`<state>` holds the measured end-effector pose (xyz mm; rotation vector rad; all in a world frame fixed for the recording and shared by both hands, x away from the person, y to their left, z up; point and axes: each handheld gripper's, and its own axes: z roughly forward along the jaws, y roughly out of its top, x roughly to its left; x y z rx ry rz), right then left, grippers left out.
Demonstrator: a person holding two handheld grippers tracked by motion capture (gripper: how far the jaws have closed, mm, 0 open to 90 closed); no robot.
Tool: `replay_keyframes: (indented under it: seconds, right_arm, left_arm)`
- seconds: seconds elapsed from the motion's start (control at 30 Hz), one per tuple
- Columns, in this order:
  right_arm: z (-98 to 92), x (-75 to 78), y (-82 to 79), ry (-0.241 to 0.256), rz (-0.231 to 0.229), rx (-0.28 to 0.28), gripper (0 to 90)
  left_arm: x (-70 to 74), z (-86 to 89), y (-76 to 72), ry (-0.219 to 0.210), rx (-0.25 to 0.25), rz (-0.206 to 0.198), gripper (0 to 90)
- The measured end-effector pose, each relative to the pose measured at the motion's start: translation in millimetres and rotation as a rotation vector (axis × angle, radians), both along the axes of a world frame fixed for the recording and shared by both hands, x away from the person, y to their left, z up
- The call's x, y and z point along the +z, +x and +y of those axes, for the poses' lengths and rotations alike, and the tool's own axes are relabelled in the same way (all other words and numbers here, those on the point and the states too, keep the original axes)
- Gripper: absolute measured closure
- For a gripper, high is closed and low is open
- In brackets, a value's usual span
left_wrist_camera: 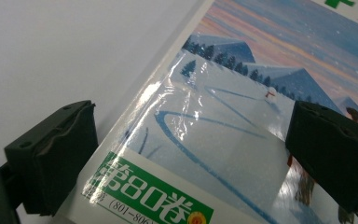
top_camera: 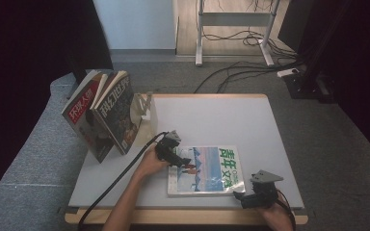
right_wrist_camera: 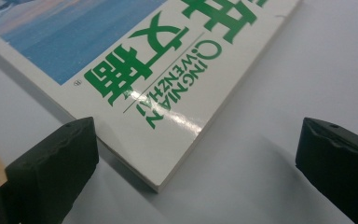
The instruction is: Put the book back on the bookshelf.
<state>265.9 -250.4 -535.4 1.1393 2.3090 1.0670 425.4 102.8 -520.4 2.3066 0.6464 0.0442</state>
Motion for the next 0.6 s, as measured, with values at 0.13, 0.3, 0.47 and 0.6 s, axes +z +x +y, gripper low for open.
replay_keyframes:
  seconds: [0.13,0.3,0.47,0.6]
  right_arm:
    - [-4.7,0.0,6.7,-0.001,-0.002,-0.023,0.0]
    - [-9.2,-0.9,14.0,0.007,-0.001,-0.041,0.0]
    - [-11.4,-0.5,21.0,0.0,-0.007,-0.066,0.0]
    - [-12.8,0.5,28.1,-0.009,-0.005,-0.084,0.0]
  left_arm:
    - [-0.3,4.9,-5.9,-0.004,0.008,-0.004,2.3]
    - [-0.7,10.3,-12.7,-0.007,0.017,-0.008,2.3]
    - [-0.2,15.0,-20.8,-0.002,0.028,-0.005,2.2]
    - [0.6,18.8,-27.8,0.005,0.034,0.0,2.2]
